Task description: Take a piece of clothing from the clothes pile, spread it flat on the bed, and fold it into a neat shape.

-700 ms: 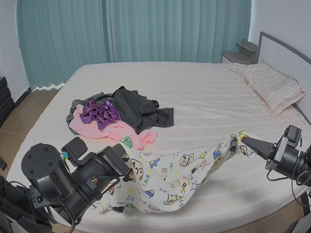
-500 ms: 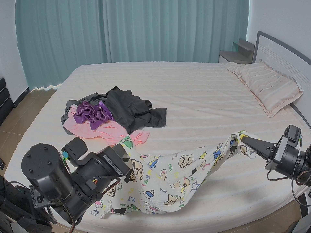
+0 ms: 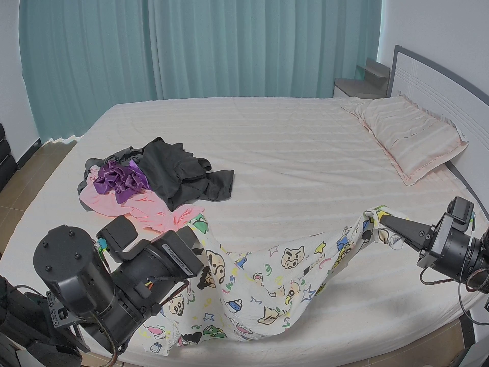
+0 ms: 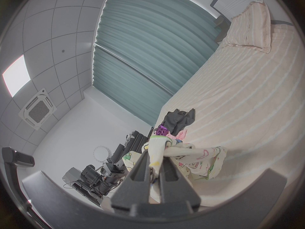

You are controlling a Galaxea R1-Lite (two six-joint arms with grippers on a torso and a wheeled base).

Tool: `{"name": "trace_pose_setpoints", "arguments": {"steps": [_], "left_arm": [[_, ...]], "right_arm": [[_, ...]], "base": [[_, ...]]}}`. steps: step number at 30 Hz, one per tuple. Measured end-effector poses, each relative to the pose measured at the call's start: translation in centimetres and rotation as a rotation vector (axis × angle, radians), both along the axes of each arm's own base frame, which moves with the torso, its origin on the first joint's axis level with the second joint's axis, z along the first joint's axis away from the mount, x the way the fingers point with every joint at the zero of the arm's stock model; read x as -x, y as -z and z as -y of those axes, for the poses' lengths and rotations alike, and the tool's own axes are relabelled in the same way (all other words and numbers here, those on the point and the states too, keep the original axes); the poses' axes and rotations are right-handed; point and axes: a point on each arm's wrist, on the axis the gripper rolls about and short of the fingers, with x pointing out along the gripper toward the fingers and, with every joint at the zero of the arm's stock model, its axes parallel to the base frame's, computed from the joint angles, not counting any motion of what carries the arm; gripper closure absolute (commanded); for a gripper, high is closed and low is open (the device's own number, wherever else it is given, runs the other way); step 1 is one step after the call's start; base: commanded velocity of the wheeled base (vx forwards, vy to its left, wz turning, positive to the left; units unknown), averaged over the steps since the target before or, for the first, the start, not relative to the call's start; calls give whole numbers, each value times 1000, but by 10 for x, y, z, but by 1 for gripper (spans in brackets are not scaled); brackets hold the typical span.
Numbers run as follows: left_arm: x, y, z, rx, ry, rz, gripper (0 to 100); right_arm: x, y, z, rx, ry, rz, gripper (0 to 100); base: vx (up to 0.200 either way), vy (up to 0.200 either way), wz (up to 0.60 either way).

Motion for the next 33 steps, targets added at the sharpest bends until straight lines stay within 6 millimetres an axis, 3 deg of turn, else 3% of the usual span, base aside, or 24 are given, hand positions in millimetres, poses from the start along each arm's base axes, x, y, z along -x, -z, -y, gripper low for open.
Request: {"name": "trace_pose_setpoints", "arguments": {"steps": [22, 33], "left_arm": [[0, 1, -1, -2, -1, -3, 100], [-1, 0, -2, -1, -10, -1, 100]], "right_arm": [[-1, 1, 2, 2, 14, -4, 100], [4, 0, 5, 35, 20, 38, 100]], "base": [[0, -200, 0], [0, 0, 0]]}}
